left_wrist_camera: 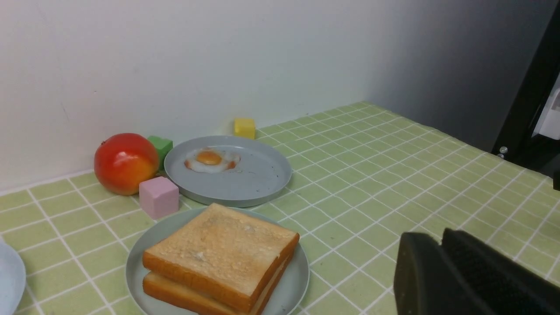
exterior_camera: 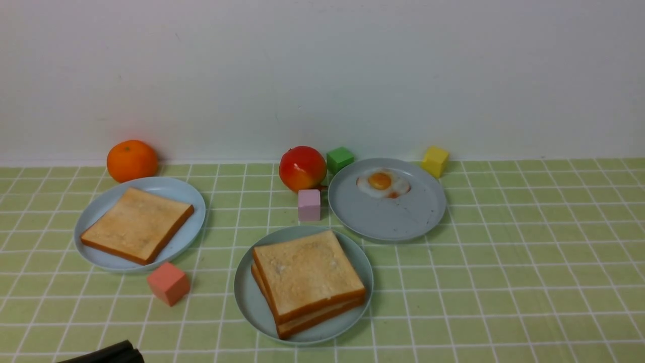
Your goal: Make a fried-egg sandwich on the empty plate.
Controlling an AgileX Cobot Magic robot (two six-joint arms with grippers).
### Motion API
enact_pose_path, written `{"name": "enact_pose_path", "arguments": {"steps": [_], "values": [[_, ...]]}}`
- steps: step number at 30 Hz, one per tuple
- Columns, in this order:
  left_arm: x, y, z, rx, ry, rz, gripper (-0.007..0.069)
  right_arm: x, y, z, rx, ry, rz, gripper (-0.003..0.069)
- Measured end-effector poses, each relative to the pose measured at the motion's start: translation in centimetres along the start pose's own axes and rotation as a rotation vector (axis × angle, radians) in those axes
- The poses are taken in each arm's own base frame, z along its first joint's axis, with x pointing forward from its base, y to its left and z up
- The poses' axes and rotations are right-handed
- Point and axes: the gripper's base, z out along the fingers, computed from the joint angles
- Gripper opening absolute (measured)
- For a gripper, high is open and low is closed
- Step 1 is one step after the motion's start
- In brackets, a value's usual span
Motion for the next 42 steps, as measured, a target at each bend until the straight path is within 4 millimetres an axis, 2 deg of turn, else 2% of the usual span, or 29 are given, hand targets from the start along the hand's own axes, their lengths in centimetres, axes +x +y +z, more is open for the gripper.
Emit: {"name": "enact_pose_path", "arguments": {"steps": [4,8,12,15,16,18,42], "values": [[0.4,0.4,-0.1,-0.041,-0.027,0.04,0.0055,0.0,0.0,0.0,0.0,0.0,0.0,0.0007],[1.0,1.6,-1.2,-0.21,-0.08,0.023,-0.0013,0.0,0.0,0.0,0.0,0.0,0.0,0.001],[3.6,3.2,-2.8,-0.503,-0.101,-0.043,-0.0013,0.0,0.0,0.0,0.0,0.0,0.0,0.0017],[5.8,4.0,-3.2,-0.635,-0.008,-0.164,-0.0013,0.0,0.0,0.0,0.0,0.0,0.0,0.002],[5.9,4.1,-3.2,-0.643,0.0,-0.18,-0.0013,0.0,0.0,0.0,0.0,0.0,0.0,0.002],[7.4,4.3,-3.5,-0.716,0.111,-0.275,-0.0013,0.0,0.0,0.0,0.0,0.0,0.0,0.0022],[7.6,4.4,-3.7,-0.74,0.128,-0.297,-0.0013,0.0,0.0,0.0,0.0,-0.001,0.0,0.0049]]}}
